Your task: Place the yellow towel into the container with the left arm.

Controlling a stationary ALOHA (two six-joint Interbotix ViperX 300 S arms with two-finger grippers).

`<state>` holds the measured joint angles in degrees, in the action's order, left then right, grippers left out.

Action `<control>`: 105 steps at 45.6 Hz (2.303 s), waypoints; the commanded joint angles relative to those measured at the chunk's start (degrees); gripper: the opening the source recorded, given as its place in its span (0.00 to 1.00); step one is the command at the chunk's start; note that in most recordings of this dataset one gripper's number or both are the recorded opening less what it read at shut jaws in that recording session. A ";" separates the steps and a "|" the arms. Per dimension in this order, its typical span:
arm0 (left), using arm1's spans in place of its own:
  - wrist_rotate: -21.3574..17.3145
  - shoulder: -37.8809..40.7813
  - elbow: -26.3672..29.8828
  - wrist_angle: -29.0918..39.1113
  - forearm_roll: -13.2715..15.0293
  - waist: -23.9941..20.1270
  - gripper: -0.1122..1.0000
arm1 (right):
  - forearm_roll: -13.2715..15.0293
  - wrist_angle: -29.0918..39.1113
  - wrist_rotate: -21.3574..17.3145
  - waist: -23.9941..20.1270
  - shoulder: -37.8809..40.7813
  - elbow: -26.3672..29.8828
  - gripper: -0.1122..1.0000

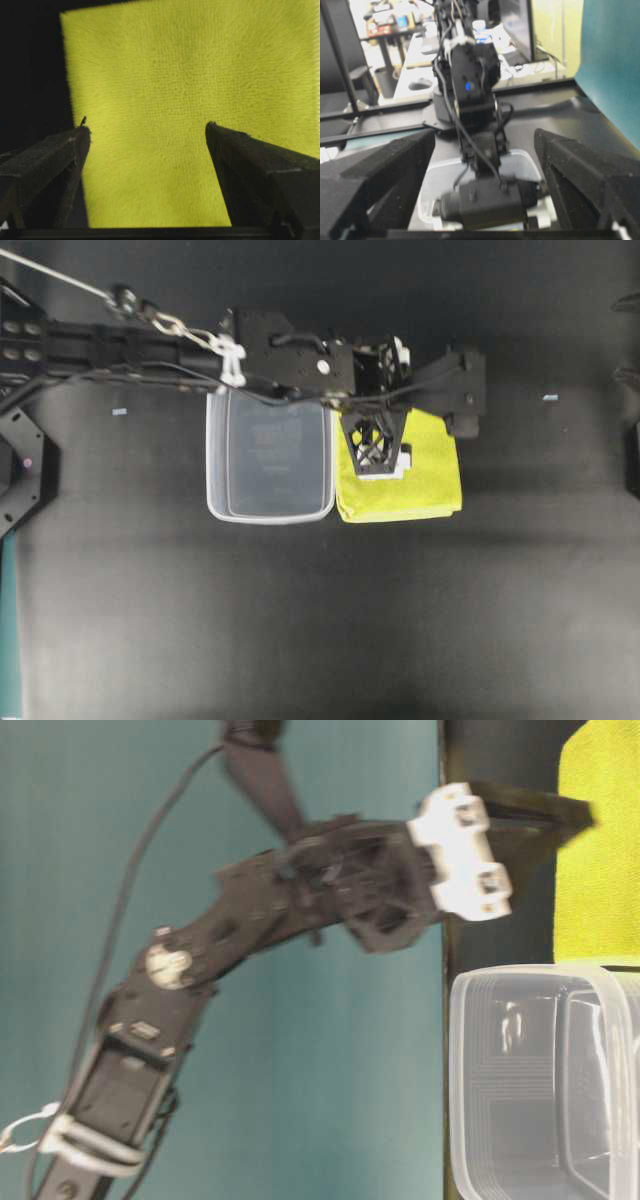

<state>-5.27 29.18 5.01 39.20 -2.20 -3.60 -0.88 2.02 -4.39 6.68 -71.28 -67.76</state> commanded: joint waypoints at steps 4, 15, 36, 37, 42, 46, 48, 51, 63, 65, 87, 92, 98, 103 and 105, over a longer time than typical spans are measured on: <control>0.35 1.93 0.62 -0.53 -0.26 1.23 0.90 | -0.18 -0.26 -0.18 0.18 0.35 0.53 0.80; 0.35 5.71 0.70 -1.05 -0.26 2.99 0.90 | -0.18 -0.26 -0.26 0.18 0.35 0.53 0.80; -4.92 2.72 1.76 -1.23 -0.26 4.39 0.21 | -0.18 -0.79 -0.09 0.09 0.35 0.53 0.79; -5.19 2.37 2.02 -1.14 -0.26 4.31 0.18 | -0.26 -0.79 -0.09 0.18 0.35 0.53 0.79; -5.45 -0.35 3.78 -0.26 -0.26 4.39 0.16 | -0.18 -0.79 -0.09 0.18 0.35 0.53 0.79; -5.45 -3.34 5.36 1.49 -0.26 4.57 0.16 | -0.26 -0.88 -0.09 0.18 0.35 0.53 0.79; -5.36 -5.54 6.15 3.34 -0.26 4.57 0.16 | -0.18 -0.79 -0.09 0.09 0.35 0.53 0.79; -5.36 -8.35 6.86 6.24 -0.26 4.57 0.16 | -0.18 -0.88 -0.09 0.09 0.35 0.53 0.79; -5.54 -22.41 4.57 19.86 -0.26 3.52 0.16 | -0.18 -2.02 0.18 0.09 0.35 0.53 0.79; -5.54 -24.61 3.25 22.06 -0.26 3.25 0.16 | -0.18 -2.11 0.18 0.09 0.26 0.53 0.79; -5.54 -33.66 -13.62 18.28 -0.26 1.67 0.16 | -0.18 -2.64 0.00 0.18 0.53 0.09 0.79; -5.63 -33.49 -15.03 17.49 -0.26 1.67 0.16 | -0.18 -3.08 -0.09 0.09 0.62 0.00 0.79; -5.63 -33.13 -16.96 16.35 -0.26 1.58 0.16 | -0.18 -3.08 -0.09 0.09 0.62 -0.09 0.79; -5.63 -33.13 -18.98 15.03 -0.26 1.41 0.16 | -0.26 -3.08 -0.09 0.09 0.62 -0.09 0.79; -5.63 -33.22 -20.04 14.06 -0.26 1.49 0.16 | -0.18 -3.08 -0.09 0.09 0.62 -0.18 0.79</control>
<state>-10.81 -2.99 -14.06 55.02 -2.37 -1.93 -0.88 -0.44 -4.31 6.77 -71.37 -68.38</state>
